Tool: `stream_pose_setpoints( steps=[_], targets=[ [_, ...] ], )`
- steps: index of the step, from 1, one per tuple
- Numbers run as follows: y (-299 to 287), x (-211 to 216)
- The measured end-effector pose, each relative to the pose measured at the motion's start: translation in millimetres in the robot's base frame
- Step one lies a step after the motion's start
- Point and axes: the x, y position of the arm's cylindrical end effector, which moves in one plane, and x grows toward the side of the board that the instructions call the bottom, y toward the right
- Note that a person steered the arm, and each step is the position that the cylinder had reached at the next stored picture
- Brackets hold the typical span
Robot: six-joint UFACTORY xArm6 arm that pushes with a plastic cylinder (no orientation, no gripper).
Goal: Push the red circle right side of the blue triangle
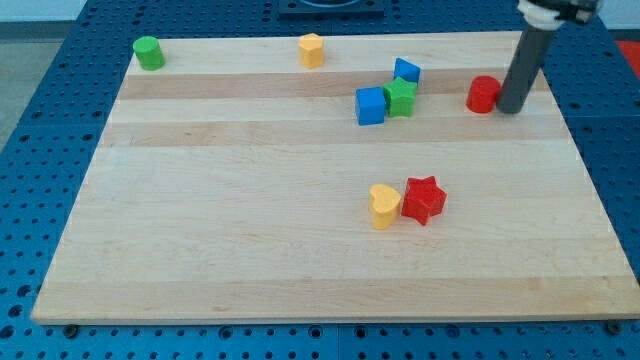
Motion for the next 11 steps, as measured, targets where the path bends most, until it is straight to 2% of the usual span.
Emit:
stream_pose_setpoints(
  steps=[1, 3, 5, 6, 8, 9, 10, 11],
  targets=[
    [14.9, -30.1],
    [18.8, 14.2],
    [-27.3, 17.4],
    [-24.3, -6.2],
    [-48.7, 23.4],
    [-62.1, 12.8],
    [-34.9, -13.1],
    [-25.4, -18.3]
  ],
)
